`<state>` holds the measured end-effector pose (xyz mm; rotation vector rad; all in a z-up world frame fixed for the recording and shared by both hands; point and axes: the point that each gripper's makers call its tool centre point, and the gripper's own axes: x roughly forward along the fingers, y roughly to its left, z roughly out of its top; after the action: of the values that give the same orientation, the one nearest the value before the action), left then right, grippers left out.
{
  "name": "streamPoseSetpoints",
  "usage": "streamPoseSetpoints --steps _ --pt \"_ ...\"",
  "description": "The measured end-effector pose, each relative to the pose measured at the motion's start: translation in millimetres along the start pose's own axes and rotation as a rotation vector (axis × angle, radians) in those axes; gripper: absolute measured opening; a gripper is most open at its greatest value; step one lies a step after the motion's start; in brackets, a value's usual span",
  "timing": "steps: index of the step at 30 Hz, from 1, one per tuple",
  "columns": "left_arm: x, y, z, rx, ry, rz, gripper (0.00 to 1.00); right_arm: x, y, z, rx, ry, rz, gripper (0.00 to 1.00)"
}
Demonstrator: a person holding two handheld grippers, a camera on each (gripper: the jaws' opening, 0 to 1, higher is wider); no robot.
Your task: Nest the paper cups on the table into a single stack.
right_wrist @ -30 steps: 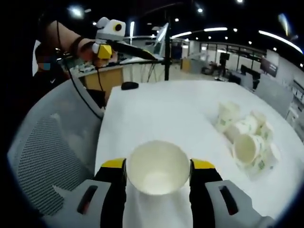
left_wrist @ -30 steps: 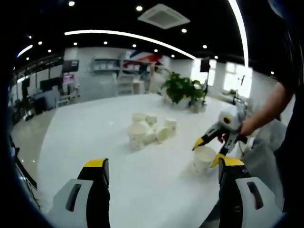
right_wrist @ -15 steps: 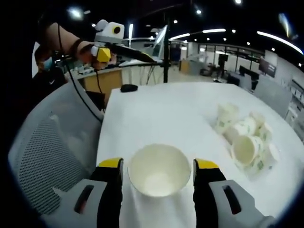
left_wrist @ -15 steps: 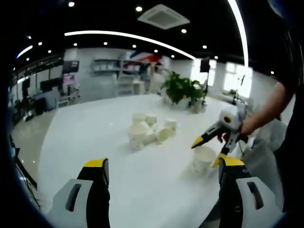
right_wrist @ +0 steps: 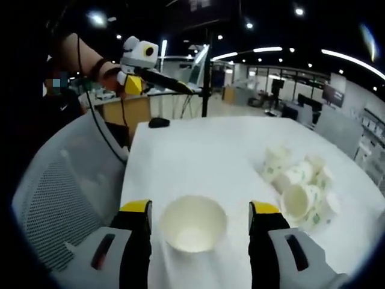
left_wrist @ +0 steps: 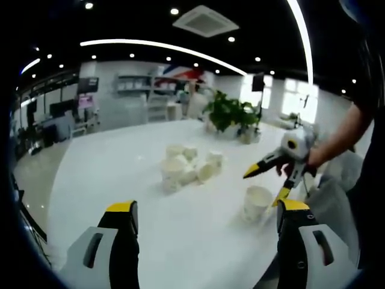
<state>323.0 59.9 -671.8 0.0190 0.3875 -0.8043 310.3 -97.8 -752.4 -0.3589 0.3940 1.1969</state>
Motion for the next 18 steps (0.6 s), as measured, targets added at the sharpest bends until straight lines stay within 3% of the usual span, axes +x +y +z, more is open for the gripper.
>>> streamPoseSetpoints --steps 8,18 --pt "2.2 -0.3 1.0 0.000 -0.008 -0.005 0.97 -9.3 -16.1 16.0 -0.011 -0.052 -0.079 0.72" --pt "3.9 -2.0 0.7 -0.004 -0.009 -0.006 0.97 -21.6 -29.8 18.9 0.008 -0.082 -0.137 0.79"
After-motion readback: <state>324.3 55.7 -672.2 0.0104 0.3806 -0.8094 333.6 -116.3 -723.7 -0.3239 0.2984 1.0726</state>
